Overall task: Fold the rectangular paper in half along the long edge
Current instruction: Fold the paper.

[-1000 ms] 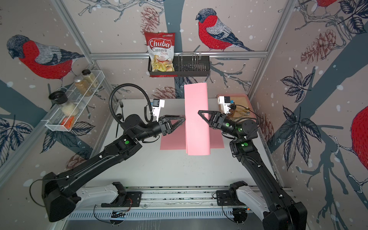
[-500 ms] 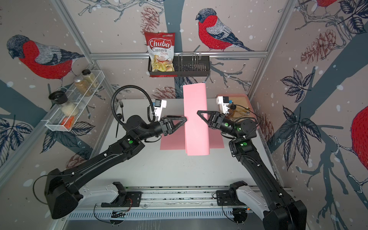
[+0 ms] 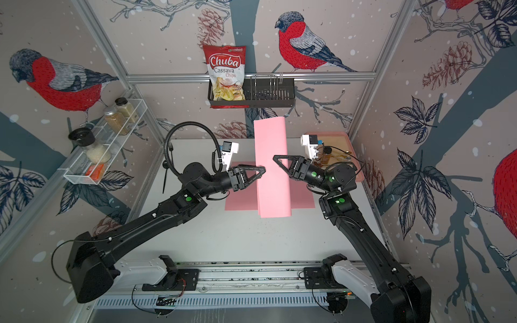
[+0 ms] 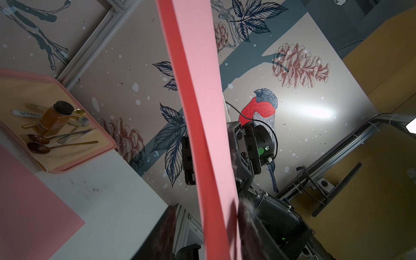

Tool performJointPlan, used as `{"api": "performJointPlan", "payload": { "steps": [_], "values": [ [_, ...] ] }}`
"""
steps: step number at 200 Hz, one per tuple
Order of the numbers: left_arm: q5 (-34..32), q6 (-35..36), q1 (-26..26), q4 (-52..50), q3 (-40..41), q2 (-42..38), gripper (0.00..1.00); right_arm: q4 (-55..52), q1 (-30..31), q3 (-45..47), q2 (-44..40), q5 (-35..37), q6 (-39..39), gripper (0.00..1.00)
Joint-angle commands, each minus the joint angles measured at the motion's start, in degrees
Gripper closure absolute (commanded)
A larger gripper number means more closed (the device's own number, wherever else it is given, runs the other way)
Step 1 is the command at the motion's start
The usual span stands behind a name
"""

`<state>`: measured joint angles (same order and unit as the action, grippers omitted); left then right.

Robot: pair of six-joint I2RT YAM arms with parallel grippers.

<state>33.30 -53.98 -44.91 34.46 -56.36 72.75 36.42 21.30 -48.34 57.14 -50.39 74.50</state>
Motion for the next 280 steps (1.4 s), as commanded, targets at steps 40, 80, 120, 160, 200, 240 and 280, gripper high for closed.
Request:
{"api": "performJointPlan", "payload": {
  "steps": [40, 80, 120, 160, 200, 240, 280],
  "values": [
    [1.32, 0.01, -0.53, 4.30, 0.03, 0.29, 0.54, -5.17, 1.02, -1.49, 0.07, 1.26, -5.66, 0.73],
    [1.21, 0.62, -0.50, 3.51, -0.39, 0.17, 0.57, -8.93, 1.05, -2.36, -0.33, 0.83, -7.91, 0.73],
    [1.30, 0.45, -0.53, 3.76, -0.46, 0.39, 0.60, -10.01, 1.34, -2.47, -0.70, 0.80, -8.81, 0.73],
    [1.65, 0.23, -0.55, 4.04, -0.44, 0.89, 0.73, -11.12, 1.57, -2.55, -0.68, 1.08, -9.67, 0.74],
    [1.73, 0.10, -0.78, 4.47, -0.24, 1.13, 0.76, -12.42, 1.87, -3.16, -0.63, 1.28, -10.80, 0.75],
    [1.74, 0.10, -0.88, 4.57, -0.33, 1.18, 0.77, -14.12, 1.90, -3.61, -0.90, 1.50, -11.98, 0.75],
    [1.65, 0.19, -0.88, 4.46, -0.42, 0.91, 0.81, -17.20, 1.89, -4.44, -1.16, 1.76, -14.20, 0.75]
  ]
}}
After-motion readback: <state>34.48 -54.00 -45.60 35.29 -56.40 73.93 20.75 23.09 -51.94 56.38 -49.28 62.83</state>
